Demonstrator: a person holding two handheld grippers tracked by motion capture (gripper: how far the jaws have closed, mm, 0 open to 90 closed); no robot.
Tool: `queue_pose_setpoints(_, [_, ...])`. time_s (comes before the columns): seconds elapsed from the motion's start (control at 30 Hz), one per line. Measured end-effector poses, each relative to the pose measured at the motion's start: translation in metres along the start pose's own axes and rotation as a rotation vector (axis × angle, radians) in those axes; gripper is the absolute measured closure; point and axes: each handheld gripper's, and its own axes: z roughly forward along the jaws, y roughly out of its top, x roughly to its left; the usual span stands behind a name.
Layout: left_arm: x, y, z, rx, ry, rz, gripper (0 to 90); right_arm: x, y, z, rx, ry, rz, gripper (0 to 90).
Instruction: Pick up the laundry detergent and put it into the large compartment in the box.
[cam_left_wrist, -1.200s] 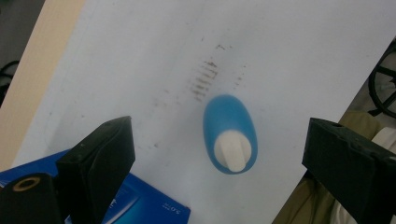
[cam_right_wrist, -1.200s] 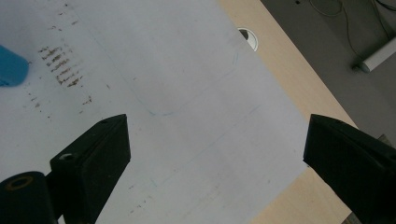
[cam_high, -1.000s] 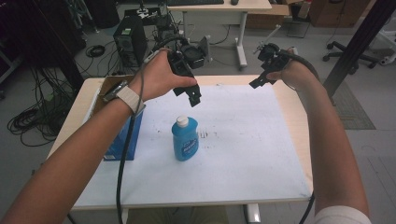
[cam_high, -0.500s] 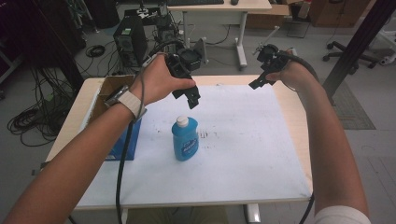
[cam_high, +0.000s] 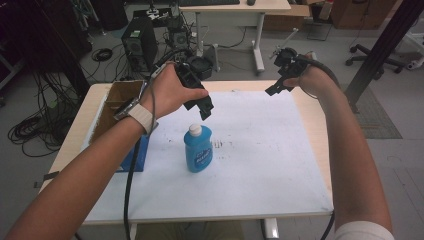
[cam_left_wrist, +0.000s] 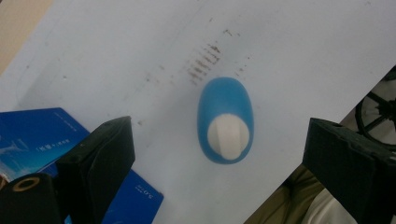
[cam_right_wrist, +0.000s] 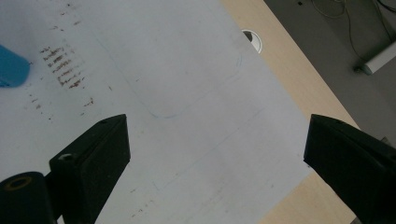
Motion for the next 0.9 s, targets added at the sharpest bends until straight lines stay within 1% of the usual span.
queue_pose_setpoints(0.1, [0.000, -0.002, 0.001, -0.003, 0.003, -0.017, 9.4, 0.000, 0.001, 0.001, -0.004, 0.002, -0.003, 7.1])
queue_pose_setpoints(0.13, [-0.001, -0.003, 0.004, 0.003, 0.002, -0.026, 9.4, 0.001, 0.002, 0.002, -0.004, 0.004, -0.006, 7.2])
queue_pose_setpoints(0.3, [-0.003, -0.003, 0.006, 0.011, 0.002, -0.029, 9.4, 0.002, 0.002, 0.002, -0.007, 0.004, -0.008, 7.2])
queue_pose_setpoints(0.4, [-0.005, -0.003, 0.008, 0.013, 0.009, -0.041, 9.4, 0.001, 0.002, 0.001, -0.007, 0.002, -0.007, 7.2])
queue_pose_setpoints(0.43, [-0.005, -0.003, 0.008, 0.013, 0.009, -0.041, 9.4, 0.002, 0.001, 0.001, -0.005, 0.003, -0.008, 7.2])
queue_pose_setpoints(0.47, [-0.006, -0.003, 0.010, 0.026, 0.019, -0.037, 9.4, 0.002, 0.001, 0.002, -0.004, 0.003, -0.008, 7.1])
queue_pose_setpoints(0.57, [-0.007, -0.003, 0.012, 0.036, 0.014, -0.030, 9.7, 0.002, 0.002, 0.002, -0.003, 0.004, -0.010, 7.4])
queue_pose_setpoints(0.67, [-0.007, -0.004, 0.014, 0.040, 0.011, -0.029, 9.7, 0.002, 0.002, 0.001, -0.003, 0.003, -0.009, 7.4])
queue_pose_setpoints(0.77, [-0.008, -0.004, 0.018, 0.037, 0.015, -0.038, 9.7, 0.002, 0.002, 0.001, -0.003, 0.004, -0.009, 7.4])
queue_pose_setpoints(0.9, [-0.009, -0.004, 0.022, 0.042, 0.009, -0.036, 9.8, 0.002, 0.002, 0.002, -0.003, 0.004, -0.011, 7.4])
